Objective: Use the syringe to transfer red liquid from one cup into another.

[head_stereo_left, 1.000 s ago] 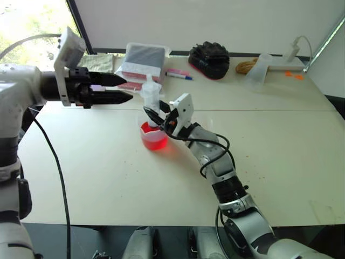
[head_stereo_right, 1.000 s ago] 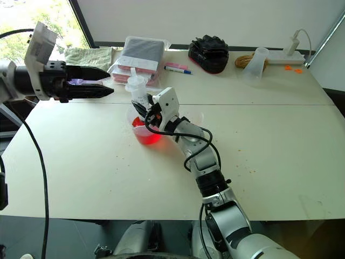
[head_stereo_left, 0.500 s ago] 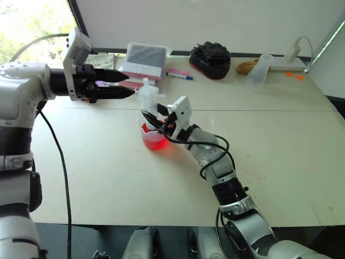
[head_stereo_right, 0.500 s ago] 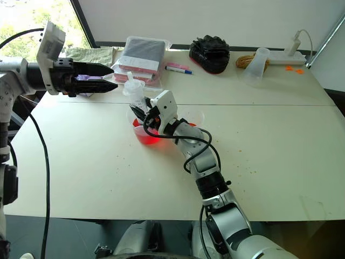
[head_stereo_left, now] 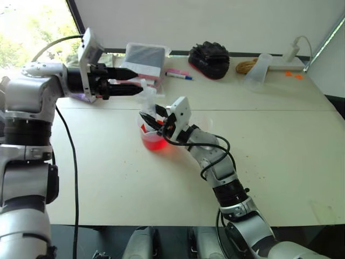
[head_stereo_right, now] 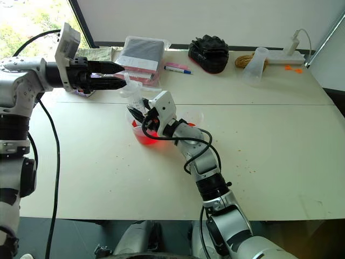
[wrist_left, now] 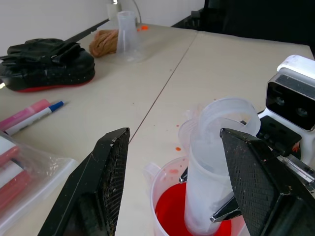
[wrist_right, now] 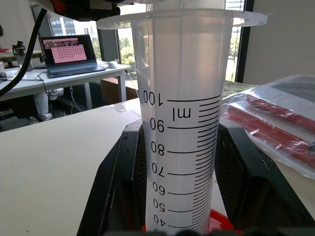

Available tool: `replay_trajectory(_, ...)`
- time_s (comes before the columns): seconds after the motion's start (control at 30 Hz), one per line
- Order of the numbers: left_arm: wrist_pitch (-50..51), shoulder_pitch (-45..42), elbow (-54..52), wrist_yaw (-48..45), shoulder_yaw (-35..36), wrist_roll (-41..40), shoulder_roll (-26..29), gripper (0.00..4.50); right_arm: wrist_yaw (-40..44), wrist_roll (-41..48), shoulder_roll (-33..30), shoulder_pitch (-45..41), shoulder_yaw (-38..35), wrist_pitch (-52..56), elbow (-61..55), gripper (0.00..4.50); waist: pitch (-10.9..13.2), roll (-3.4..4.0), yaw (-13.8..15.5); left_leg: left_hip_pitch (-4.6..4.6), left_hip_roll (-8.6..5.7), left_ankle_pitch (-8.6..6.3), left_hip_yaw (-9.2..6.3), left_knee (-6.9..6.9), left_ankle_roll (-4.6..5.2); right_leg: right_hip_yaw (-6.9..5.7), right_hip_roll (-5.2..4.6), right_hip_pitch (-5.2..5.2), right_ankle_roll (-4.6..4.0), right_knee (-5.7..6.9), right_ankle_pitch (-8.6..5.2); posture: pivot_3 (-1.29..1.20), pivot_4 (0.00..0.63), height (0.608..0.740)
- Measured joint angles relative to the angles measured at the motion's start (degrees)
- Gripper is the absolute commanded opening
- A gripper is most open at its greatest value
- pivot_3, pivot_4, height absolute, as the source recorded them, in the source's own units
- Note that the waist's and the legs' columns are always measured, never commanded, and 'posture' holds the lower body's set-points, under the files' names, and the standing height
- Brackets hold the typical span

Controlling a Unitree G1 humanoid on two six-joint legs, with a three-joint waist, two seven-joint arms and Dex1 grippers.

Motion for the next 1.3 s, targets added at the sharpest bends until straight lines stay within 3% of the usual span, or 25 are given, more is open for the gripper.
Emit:
replay_trajectory(0.23,-0.05,-0.12,0.66,0.71,0.18,0.14,-1.98,3.04,0.01,-0.02,-0.28,0.03,-0.05,0.73,-0.07,1.34,0.0,0.0,0.0,0.0,0.0,0.0,0.0,0.0,0.0,0.0,-0.01,0.0,0.0,0.01,0.0,0.0,0.15,0.74)
replay_trajectory(0.43,-0.14,0.37,0.42,1.33,0.17,0.12,-3.17,0.61,-0.15,-0.08,-0.69,0.03,-0.13,1.09,-0.07,1.34,0.0,0.0,0.0,0.0,0.0,0.0,0.0,0.0,0.0,0.0,-0.01,0.0,0.0,0.02,0.0,0.0,0.15,0.74)
replay_trajectory(0.5,-0.12,0.72,-0.28,1.07,0.15,0.02,-3.43,0.06,-0.35,-0.11,-0.79,0.03,-0.25,1.31,-0.07,1.34,0.0,0.0,0.0,0.0,0.0,0.0,0.0,0.0,0.0,0.0,-0.01,0.0,0.0,0.02,0.0,0.0,0.15,0.74)
replay_trajectory(1.3,4.99,0.63,-3.03,3.77,2.29,-2.51,-4.56,0.06,-0.06,1.25,-0.58,0.03,-0.8,1.65,-1.23,1.34,0.0,0.0,0.01,0.0,0.0,0.0,-0.01,0.0,0.0,0.0,-0.01,0.0,0.0,0.05,0.0,0.0,0.15,0.74)
